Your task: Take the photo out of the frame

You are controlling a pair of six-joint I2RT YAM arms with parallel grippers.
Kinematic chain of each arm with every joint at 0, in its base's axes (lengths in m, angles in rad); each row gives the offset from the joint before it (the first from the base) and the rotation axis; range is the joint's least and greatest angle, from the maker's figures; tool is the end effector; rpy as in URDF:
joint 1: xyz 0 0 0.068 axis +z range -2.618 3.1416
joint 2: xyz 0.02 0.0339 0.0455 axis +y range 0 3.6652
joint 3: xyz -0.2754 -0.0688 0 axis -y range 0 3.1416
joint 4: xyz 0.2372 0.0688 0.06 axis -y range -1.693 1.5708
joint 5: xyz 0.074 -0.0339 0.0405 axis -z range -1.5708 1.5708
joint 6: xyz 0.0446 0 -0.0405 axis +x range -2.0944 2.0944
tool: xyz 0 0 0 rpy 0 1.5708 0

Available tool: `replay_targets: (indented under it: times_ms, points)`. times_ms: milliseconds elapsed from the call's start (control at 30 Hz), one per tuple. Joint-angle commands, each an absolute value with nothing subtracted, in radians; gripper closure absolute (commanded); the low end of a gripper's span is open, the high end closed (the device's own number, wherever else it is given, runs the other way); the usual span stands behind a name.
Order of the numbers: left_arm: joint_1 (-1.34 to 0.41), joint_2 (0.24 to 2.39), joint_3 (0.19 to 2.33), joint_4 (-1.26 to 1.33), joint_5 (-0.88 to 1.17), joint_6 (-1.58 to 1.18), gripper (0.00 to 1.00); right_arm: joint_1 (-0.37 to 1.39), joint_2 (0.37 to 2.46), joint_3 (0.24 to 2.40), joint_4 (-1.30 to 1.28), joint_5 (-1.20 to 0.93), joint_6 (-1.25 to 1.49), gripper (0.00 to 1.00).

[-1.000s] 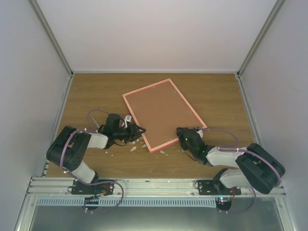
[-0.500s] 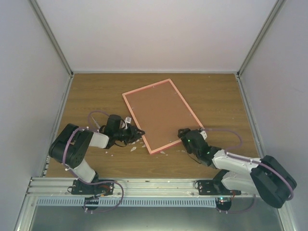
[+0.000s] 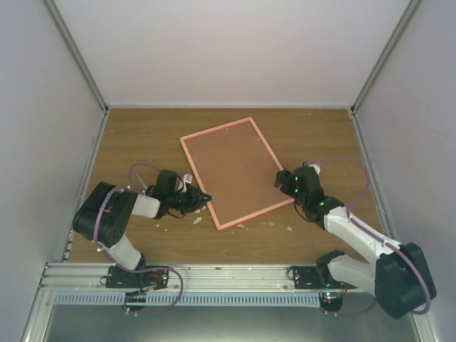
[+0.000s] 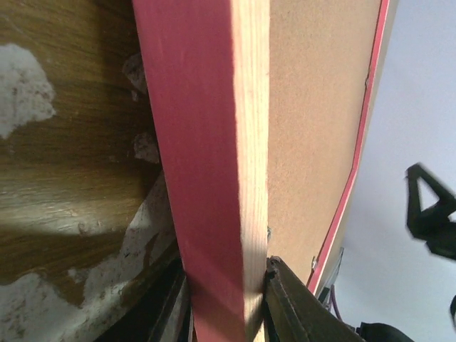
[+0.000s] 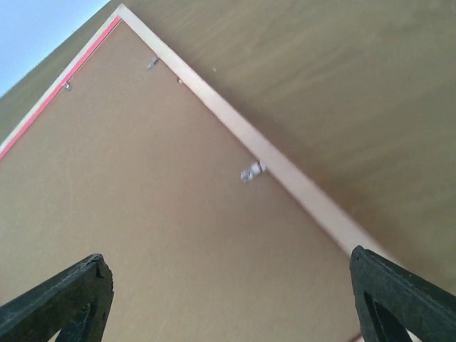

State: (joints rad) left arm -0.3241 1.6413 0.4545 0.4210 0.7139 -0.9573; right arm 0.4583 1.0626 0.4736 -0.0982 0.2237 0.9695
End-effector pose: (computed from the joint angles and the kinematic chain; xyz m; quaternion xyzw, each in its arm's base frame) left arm 0.2386 -0.1110 0.1161 -0.1383 0.8619 -0.4771 0.1021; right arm 0.1904 0.0829 0.1977 0.2733 0.8571 0.2020 0.3872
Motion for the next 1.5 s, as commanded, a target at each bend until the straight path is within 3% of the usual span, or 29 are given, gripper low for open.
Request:
replay_targets:
  times_ms: [0,267,633,933,1467]
  points:
    - [-0.315,1.625,0.492,0.396,0.716,-0.883,0.82,0.313,1.174,0.579,-0.089,0.057,0.577,0.08]
    - [-0.313,1.623,0.528,0.310,0.682,-0.824,0.80,0.144,1.495,0.765,-0.047,-0.238,0.365,0.07]
    - [-0.320,1.638,0.579,0.215,0.645,-0.748,0.77,0.127,1.652,0.797,-0.081,-0.326,0.301,0.10]
    - [-0.346,1.625,0.649,0.073,0.548,-0.667,0.66,0.137,1.588,0.706,-0.135,-0.454,0.300,0.11]
    - [-0.441,1.544,0.680,-0.144,0.335,-0.596,0.44,0.222,1.325,0.554,-0.247,-0.486,0.361,0.11]
